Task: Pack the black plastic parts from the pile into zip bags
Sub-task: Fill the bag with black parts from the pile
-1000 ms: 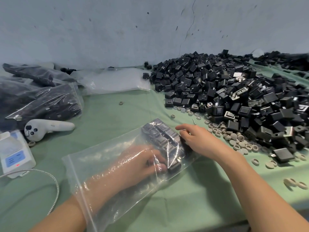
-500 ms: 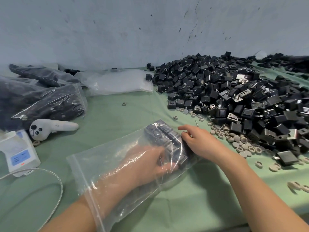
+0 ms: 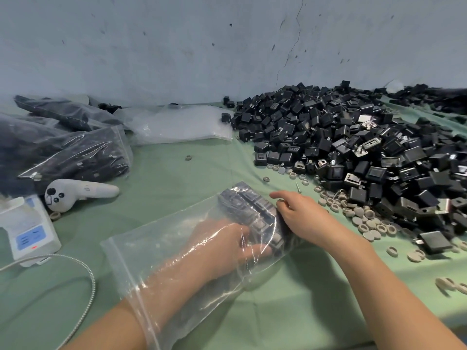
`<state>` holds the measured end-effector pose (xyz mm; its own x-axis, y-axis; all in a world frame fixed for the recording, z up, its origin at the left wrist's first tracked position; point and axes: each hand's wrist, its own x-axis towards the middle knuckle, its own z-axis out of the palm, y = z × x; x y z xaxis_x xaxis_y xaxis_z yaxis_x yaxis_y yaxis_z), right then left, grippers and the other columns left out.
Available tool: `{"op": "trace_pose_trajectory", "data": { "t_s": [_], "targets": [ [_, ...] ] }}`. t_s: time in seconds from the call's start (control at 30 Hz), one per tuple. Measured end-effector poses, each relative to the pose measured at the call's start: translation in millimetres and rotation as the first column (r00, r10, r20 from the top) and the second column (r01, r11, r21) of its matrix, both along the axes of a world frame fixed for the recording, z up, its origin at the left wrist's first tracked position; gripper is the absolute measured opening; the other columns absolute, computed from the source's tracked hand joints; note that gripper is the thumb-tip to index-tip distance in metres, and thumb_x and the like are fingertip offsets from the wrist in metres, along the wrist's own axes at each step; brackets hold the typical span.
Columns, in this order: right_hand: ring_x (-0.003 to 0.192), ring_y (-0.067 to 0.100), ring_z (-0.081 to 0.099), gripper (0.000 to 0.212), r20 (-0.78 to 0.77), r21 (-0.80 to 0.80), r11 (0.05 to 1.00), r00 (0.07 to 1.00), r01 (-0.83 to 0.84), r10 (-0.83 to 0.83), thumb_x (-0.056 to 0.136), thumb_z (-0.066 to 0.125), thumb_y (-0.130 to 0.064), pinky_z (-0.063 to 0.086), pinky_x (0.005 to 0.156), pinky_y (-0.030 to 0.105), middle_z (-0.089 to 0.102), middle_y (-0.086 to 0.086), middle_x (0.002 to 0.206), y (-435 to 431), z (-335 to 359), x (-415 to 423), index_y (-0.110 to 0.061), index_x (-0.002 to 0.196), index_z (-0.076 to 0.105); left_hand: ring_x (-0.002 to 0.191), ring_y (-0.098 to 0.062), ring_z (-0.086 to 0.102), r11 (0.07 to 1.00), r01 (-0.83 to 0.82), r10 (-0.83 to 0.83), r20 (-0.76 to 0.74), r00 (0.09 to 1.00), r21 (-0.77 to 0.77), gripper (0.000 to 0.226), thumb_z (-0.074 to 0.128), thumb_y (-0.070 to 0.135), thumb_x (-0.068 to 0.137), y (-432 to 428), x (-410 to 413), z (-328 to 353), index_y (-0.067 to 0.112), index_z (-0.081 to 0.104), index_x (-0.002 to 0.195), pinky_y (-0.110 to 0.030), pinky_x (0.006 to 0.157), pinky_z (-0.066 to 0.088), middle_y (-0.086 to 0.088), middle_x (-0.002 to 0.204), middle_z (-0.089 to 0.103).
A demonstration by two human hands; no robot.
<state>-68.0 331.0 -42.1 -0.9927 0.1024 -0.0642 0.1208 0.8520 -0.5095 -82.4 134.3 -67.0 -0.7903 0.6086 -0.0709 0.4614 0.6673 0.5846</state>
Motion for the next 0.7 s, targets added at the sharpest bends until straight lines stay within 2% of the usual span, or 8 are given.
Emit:
{"op": "trace_pose_trajectory", "data": {
  "t_s": [0.1,0.17,0.23,0.3,0.4,0.47,0.63,0.7],
  "targets": [
    [0.089,0.016,0.064,0.043,0.022,-0.082,0.994,0.997,0.071,-0.07,0.103,0.029,-0.021,0.051,0.074,0.034,0.064,0.0,0.126,9,1,-2,-0.035,0.137,0.052,0.073,-0.017,0.059,1.0,-0.013,0.013,-0.022,1.0,0.0,0.033,0.058,0.061,0.085,-3,5,5,0.031,0.057,0.072,-0.01,0.053,0.034,0.01,0.075,0.061],
    [0.076,0.015,0.066,0.043,0.046,-0.146,0.981,0.992,0.125,-0.119,0.103,0.029,-0.021,0.053,0.064,0.031,0.071,-0.007,0.101,17,1,-3,-0.036,0.135,0.054,0.07,-0.004,0.056,0.999,-0.034,0.033,-0.072,0.997,-0.004,0.03,0.044,0.083,0.069,-6,9,10,0.056,0.056,0.069,-0.017,0.059,0.035,0.021,0.07,0.056],
    [0.065,0.013,0.064,0.041,0.05,-0.18,0.975,0.991,0.132,-0.125,0.103,0.031,-0.022,0.046,0.052,0.025,0.071,-0.011,0.082,23,2,-3,-0.036,0.132,0.056,0.067,0.001,0.054,0.999,-0.043,0.043,-0.057,0.997,0.006,0.02,0.048,0.08,0.076,-8,12,13,0.063,0.053,0.066,-0.016,0.061,0.037,0.023,0.065,0.056],
    [0.069,0.015,0.066,0.038,0.041,-0.2,0.974,0.994,0.111,-0.105,0.103,0.033,-0.025,0.044,0.052,0.023,0.071,-0.013,0.081,24,4,-3,-0.038,0.13,0.057,0.064,0.002,0.056,0.999,-0.048,0.048,-0.06,0.997,-0.005,0.024,0.056,0.063,0.089,-6,13,15,0.053,0.058,0.067,-0.01,0.056,0.035,0.024,0.066,0.061],
    [0.08,0.007,0.065,0.036,0.053,-0.21,0.973,0.995,0.097,-0.088,0.104,0.035,-0.029,0.042,0.059,0.025,0.07,-0.014,0.087,23,6,-2,-0.039,0.129,0.058,0.089,-0.029,0.063,0.999,-0.039,0.039,-0.002,0.999,0.017,0.027,0.053,0.041,0.097,3,9,11,0.018,0.061,0.085,-0.018,0.058,0.032,-0.012,0.094,0.068],
    [0.083,0.003,0.062,0.034,0.059,-0.203,0.975,0.995,0.088,-0.078,0.104,0.036,-0.031,0.042,0.063,0.025,0.07,-0.015,0.09,24,6,-1,-0.039,0.129,0.058,0.095,-0.034,0.061,0.999,-0.045,0.045,0.018,0.999,0.009,0.032,0.052,0.035,0.098,5,9,12,0.005,0.062,0.094,-0.02,0.056,0.033,-0.02,0.1,0.067],
    [0.087,-0.001,0.058,0.032,0.062,-0.187,0.981,0.997,0.06,-0.049,0.105,0.037,-0.035,0.044,0.068,0.024,0.067,-0.016,0.093,24,6,1,-0.039,0.129,0.058,0.054,0.019,0.054,0.999,-0.031,0.032,-0.039,0.999,0.037,0.025,0.055,0.06,0.091,-8,20,20,0.057,0.058,0.067,-0.005,0.05,0.038,0.039,0.062,0.057],
    [0.086,0.001,0.058,0.032,0.063,-0.199,0.978,0.997,0.059,-0.047,0.105,0.037,-0.035,0.044,0.068,0.025,0.067,-0.016,0.095,25,5,1,-0.039,0.129,0.058,0.055,0.023,0.05,1.0,-0.01,0.009,-0.095,0.995,-0.006,0.03,0.055,0.059,0.092,-8,19,21,0.051,0.055,0.063,-0.005,0.051,0.036,0.043,0.06,0.053]
  ]
}}
